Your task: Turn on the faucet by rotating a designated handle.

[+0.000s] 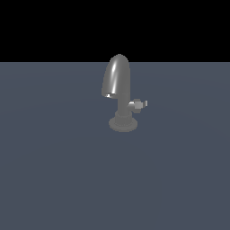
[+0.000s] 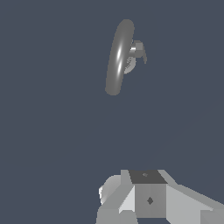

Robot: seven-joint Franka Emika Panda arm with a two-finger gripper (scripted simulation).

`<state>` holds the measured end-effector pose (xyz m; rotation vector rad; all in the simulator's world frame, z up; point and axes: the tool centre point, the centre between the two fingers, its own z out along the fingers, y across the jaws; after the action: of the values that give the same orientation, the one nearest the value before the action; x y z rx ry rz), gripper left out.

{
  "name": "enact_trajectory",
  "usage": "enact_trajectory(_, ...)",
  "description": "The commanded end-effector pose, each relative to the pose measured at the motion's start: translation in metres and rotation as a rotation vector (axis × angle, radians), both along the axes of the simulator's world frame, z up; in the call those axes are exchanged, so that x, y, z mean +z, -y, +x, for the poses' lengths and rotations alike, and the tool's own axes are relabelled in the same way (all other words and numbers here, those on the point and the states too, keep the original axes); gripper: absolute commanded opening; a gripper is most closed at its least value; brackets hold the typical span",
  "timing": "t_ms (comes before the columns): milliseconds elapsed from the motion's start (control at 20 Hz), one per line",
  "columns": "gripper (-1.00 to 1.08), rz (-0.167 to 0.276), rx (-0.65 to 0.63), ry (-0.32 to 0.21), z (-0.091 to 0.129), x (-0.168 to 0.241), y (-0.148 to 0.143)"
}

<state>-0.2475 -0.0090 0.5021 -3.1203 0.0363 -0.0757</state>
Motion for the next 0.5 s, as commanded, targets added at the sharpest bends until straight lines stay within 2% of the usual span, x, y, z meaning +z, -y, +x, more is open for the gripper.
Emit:
enact_trajectory(0, -1.00, 0.000, 0.000, 0.000, 0.0000, 0.0000, 0.0000)
enact_trajectory(450, -1.00, 0.017, -0.028, -0.030, 0.0099, 0.0008, -0.0023)
